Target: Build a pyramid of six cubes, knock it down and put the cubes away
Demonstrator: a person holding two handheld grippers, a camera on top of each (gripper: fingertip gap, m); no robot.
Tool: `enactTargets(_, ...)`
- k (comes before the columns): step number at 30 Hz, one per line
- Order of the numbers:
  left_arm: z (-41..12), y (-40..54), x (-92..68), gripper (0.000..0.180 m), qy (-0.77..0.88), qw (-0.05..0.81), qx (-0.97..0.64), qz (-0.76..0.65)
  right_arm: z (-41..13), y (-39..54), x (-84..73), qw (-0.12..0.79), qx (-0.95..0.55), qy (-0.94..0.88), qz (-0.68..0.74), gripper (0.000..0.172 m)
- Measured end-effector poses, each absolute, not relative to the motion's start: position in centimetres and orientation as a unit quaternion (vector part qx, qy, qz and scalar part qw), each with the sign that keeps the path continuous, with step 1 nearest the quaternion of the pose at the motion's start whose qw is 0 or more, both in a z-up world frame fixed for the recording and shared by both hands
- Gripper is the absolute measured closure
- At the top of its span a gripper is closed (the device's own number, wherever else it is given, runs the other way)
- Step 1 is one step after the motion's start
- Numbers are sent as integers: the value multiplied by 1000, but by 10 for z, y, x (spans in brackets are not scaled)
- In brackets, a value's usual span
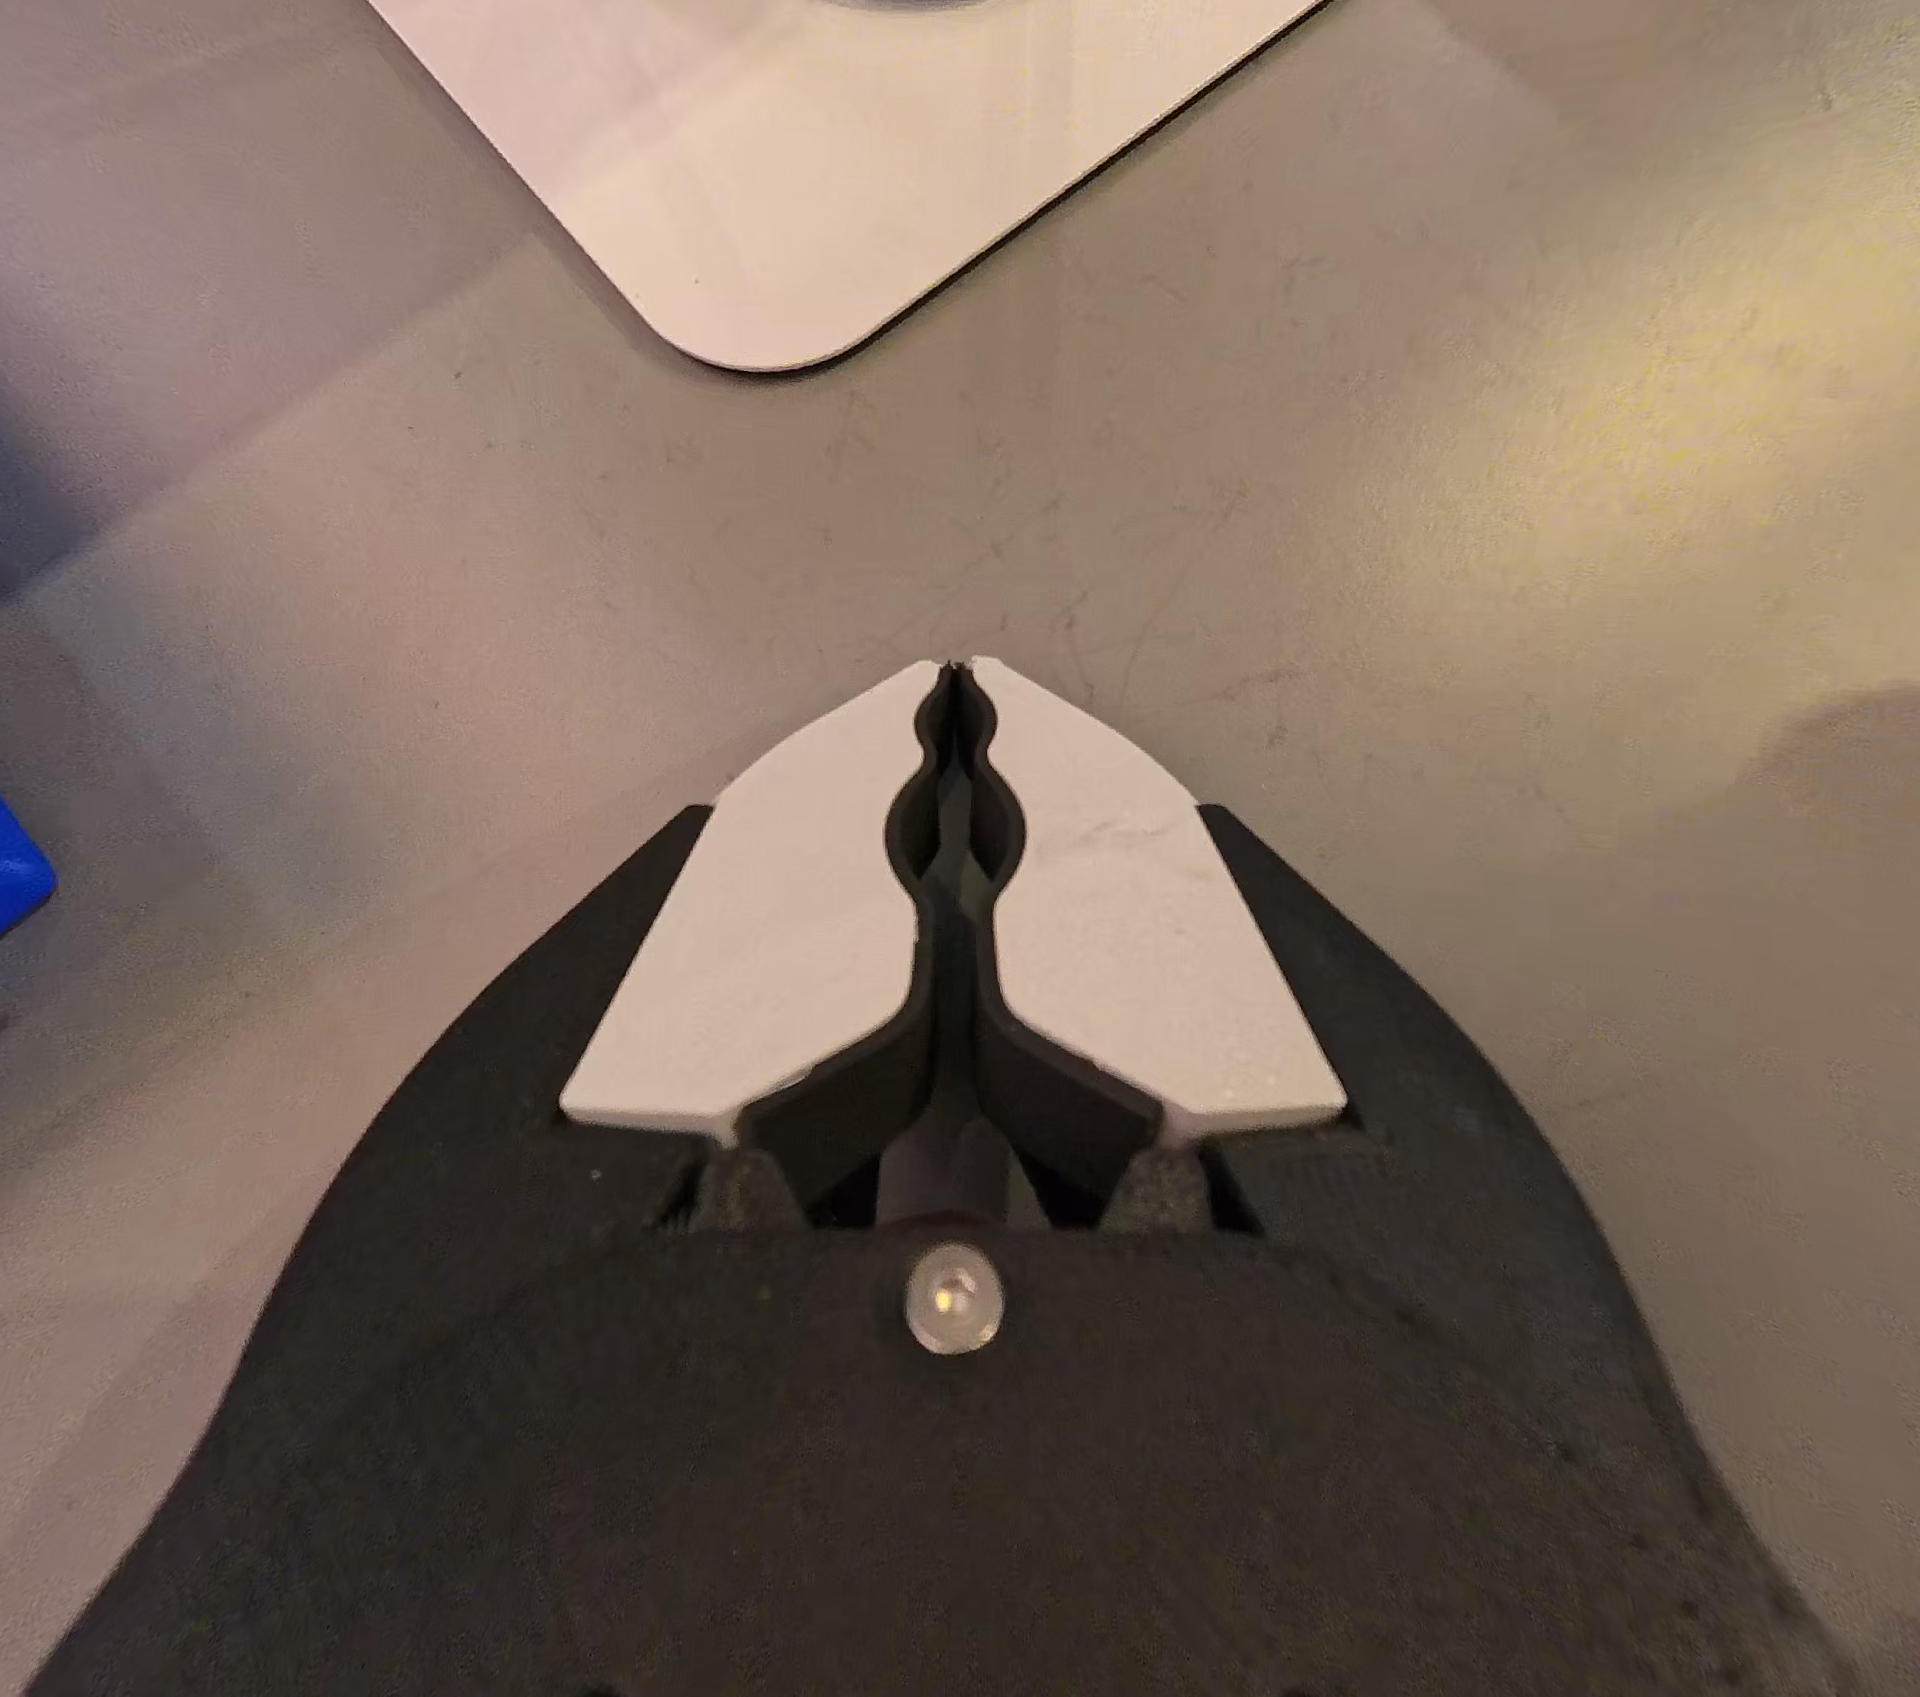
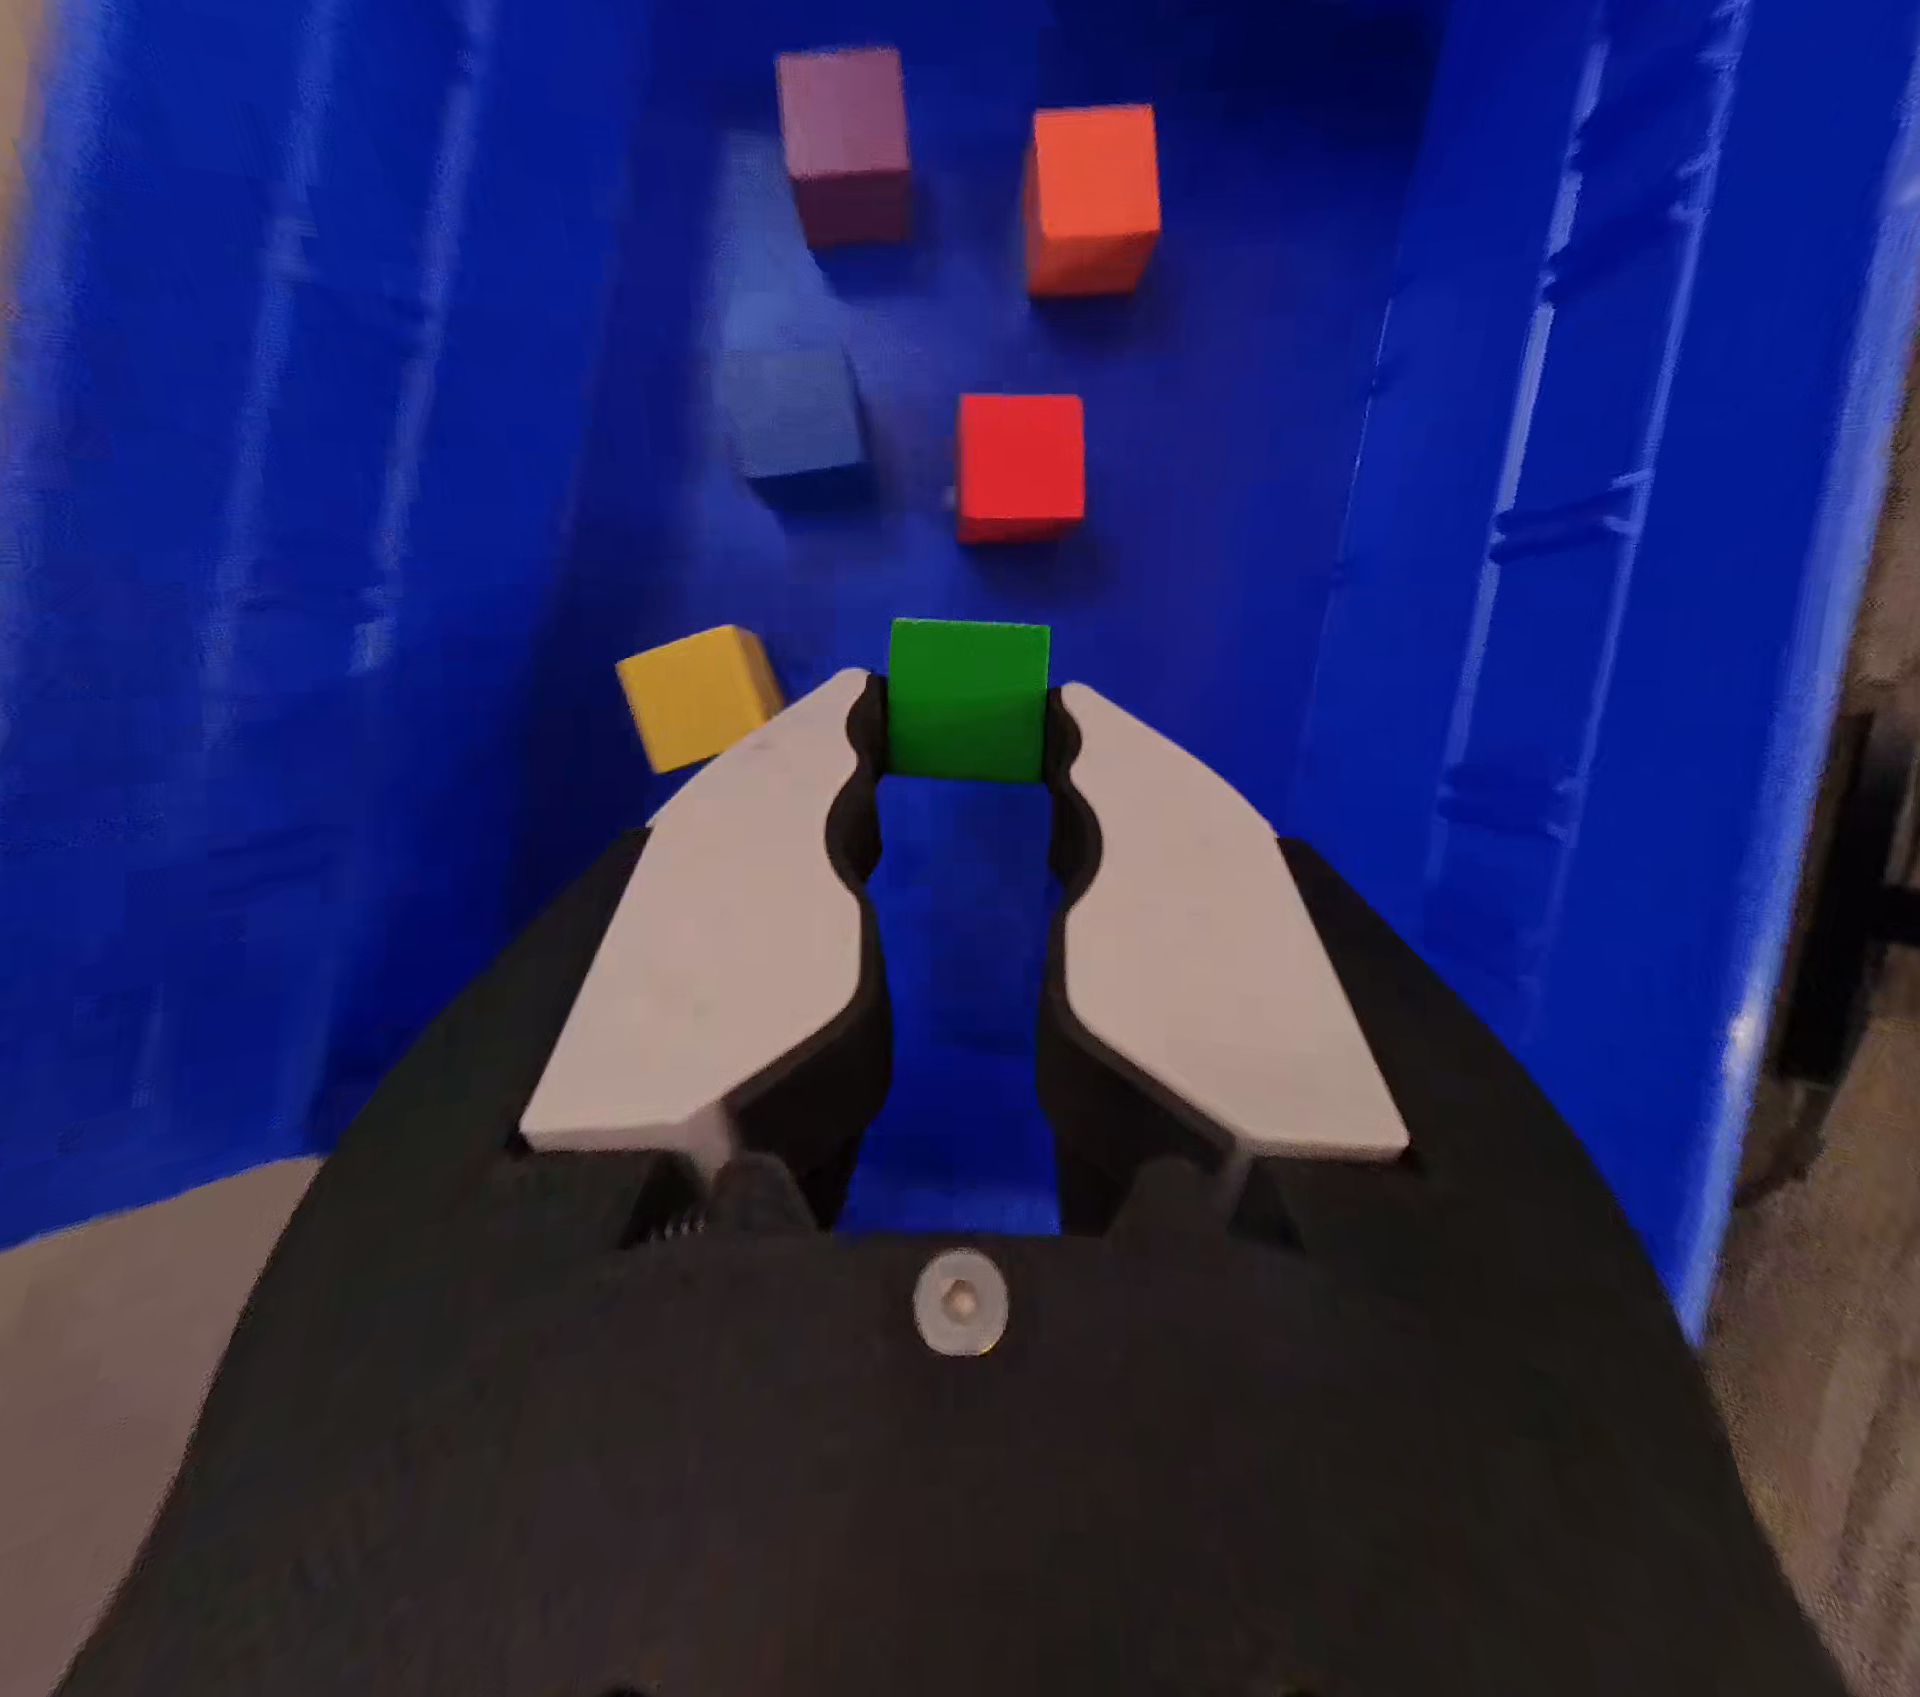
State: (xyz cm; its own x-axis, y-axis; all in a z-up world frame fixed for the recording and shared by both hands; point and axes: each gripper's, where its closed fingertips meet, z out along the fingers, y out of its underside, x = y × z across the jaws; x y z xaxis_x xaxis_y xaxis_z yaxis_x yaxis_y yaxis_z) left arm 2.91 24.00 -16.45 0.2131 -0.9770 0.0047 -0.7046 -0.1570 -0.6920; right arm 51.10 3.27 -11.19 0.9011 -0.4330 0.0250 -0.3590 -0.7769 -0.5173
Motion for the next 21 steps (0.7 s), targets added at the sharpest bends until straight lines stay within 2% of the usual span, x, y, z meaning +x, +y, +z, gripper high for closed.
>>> enactTargets(6,-165,241,29,180,580,290,-724,-236,-160,25,524,178,-955,233,-37,142)
enactTargets(8,-165,241,29,180,580,290,-724,-236,-160,26,524,176,-955,235,-32,142)
enactTargets(13,-165,241,29,180,580,289,-724,-236,-130,22,521,191,-953,221,-77,120)
enactTargets(21,-165,241,29,176,578,288,-726,-238,-75,5,453,282,-934,188,-110,116)
